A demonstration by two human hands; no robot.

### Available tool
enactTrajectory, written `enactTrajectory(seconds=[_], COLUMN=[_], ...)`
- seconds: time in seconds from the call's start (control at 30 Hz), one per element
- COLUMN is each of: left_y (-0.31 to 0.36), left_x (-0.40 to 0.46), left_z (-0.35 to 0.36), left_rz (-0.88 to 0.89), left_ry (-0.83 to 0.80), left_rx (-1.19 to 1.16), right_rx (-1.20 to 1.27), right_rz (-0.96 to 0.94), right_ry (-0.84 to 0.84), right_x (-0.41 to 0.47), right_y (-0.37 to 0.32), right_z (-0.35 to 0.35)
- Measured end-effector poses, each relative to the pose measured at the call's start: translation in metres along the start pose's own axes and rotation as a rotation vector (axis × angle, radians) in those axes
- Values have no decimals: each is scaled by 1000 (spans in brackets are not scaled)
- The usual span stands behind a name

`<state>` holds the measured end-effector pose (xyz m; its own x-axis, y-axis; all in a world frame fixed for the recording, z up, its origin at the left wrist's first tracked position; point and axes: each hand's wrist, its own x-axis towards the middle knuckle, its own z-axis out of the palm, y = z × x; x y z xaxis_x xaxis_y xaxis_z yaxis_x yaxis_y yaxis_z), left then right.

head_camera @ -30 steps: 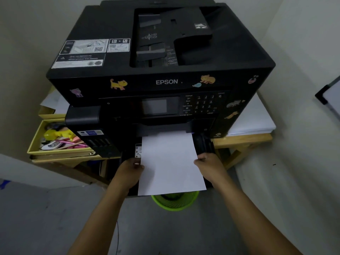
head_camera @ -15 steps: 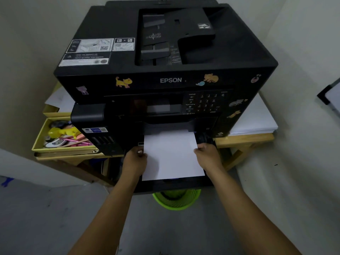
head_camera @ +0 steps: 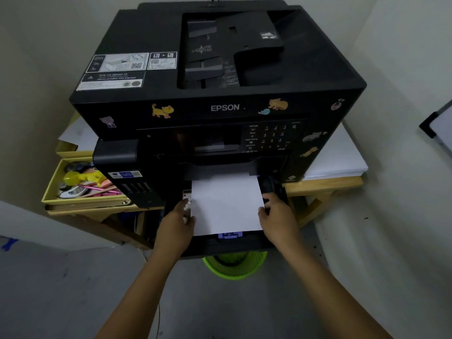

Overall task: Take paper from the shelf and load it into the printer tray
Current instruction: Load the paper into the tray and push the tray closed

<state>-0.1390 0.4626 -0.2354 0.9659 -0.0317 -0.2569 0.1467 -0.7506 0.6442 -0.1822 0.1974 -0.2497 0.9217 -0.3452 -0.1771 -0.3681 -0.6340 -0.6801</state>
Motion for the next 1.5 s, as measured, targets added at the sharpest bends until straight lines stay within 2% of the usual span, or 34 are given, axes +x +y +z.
enactTrajectory(seconds=[0.27, 0.37, 0.47, 0.57, 0.67, 0.73, 0.93, 1.4, 1.5], left_y=[7, 8, 9, 5, 2, 3, 7, 9, 4], left_x=[4, 3, -2, -3, -1, 0, -2, -4, -6], left_z=[9, 10, 9, 5, -5, -8, -9, -10, -13], left_rz=[-13, -5, 49, 90, 102, 130, 201, 235, 245], left_ry=[86, 129, 162, 63, -74, -108, -83, -47, -52], left_rx=[-84, -34, 103, 290, 401, 460, 561, 569, 506], right_rx=[73, 65, -70, -204, -256, -285, -407, -399, -366], right_rz=[40, 32, -49, -131, -199, -245, -346, -434, -445], right_ry=[20, 19, 11, -93, -240, -274, -283, -256, -210], right_x=[9, 9, 4, -2, -2, 0, 8, 12, 5], right_y=[-6, -6, -5, -1, 2, 3, 0, 11, 14], right_z=[3, 5, 1, -7, -17, -23, -29, -29, -31])
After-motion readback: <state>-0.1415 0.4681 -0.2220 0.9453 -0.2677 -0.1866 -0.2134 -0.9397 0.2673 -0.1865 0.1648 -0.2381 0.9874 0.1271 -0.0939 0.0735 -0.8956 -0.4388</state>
